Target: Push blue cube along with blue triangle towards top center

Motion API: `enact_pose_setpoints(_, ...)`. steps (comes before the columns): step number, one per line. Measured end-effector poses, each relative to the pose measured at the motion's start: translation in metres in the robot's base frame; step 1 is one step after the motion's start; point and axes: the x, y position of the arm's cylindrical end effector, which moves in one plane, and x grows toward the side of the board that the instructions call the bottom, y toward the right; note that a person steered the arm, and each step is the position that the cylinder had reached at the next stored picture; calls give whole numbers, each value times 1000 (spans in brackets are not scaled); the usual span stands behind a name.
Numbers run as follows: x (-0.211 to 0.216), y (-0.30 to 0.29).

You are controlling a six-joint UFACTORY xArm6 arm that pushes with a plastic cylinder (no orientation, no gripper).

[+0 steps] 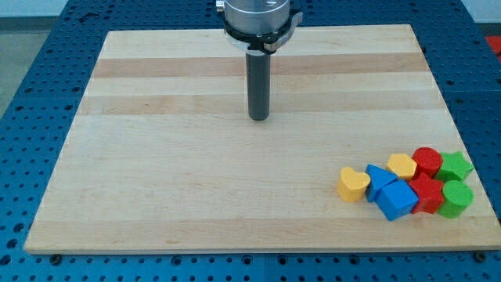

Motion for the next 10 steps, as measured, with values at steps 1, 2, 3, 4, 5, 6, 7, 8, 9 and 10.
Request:
enact_pose_setpoints(1, 85, 12)
enact_pose_setpoints(2, 90, 12)
enact_pose_setpoints(3, 113, 12)
enact_pose_setpoints(4, 161, 12)
enact_pose_setpoints(5, 191, 12)
enact_pose_setpoints(6, 199, 12)
enact_pose_setpoints(7, 199, 23)
enact_pose_setpoints(8, 201, 87)
enact_pose_setpoints(9, 201, 87)
enact_pose_setpoints(10, 201, 134)
